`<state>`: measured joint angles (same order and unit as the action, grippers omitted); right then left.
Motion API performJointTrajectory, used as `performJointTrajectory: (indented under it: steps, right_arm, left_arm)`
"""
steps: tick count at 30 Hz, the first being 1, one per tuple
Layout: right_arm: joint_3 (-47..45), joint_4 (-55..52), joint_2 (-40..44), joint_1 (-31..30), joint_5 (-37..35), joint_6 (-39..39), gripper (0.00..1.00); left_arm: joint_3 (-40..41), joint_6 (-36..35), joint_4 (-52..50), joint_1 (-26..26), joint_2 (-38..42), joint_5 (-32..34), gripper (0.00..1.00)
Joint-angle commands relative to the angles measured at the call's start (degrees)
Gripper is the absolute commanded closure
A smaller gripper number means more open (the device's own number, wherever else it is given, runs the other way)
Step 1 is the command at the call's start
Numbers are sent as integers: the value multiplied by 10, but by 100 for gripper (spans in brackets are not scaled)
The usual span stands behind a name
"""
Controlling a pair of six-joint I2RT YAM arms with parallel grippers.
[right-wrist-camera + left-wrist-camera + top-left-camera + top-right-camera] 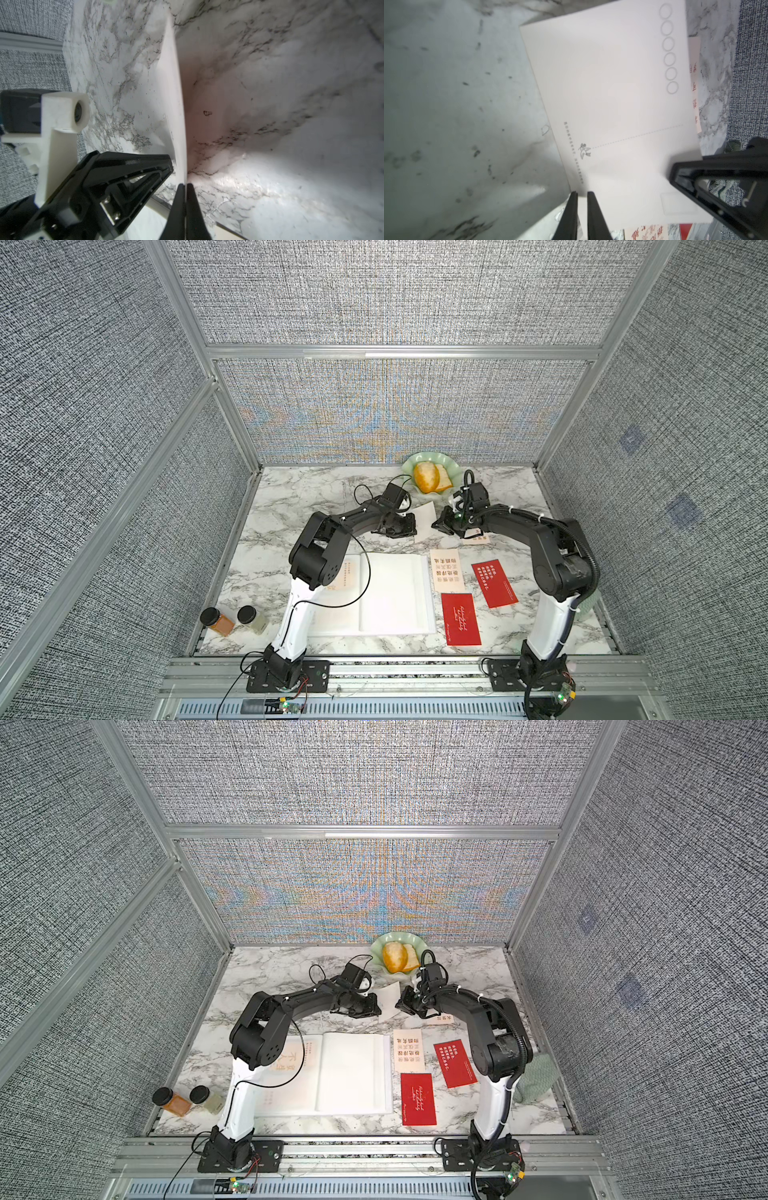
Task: Place the photos into the photo albums
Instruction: Pick up the photo at the center of the board.
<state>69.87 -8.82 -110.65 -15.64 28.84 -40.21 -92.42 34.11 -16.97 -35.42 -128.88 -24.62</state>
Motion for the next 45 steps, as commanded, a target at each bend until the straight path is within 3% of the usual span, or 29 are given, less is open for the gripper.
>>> performJointTrajectory:
  steps: [1, 9, 19, 27, 31, 34, 45]
  right_arm:
    - [-2, 2, 5, 0, 5, 0, 100]
    - [-19, 3, 42, 1, 12, 16, 100]
    - [-37, -11, 99, 4, 34, 27, 100]
    - [-85, 24, 171, 5, 120, 29, 100]
    - [-125, 57, 214, 3, 189, 28, 100]
    - [-154, 86, 243, -4, 237, 23, 100]
    - [-248, 206, 287, -53, 314, -26, 100]
  left_arm:
    - [4, -2, 8, 0, 10, -12, 86]
    - [35, -7, 28, 12, 54, -17, 83]
    - [121, -16, 80, 56, 177, -61, 72]
    - [235, 1, 172, 97, 267, -141, 66]
    - [297, 9, 227, 114, 309, -180, 52]
    - [340, 18, 270, 123, 337, -206, 47]
    - [411, 39, 337, 127, 372, -248, 48]
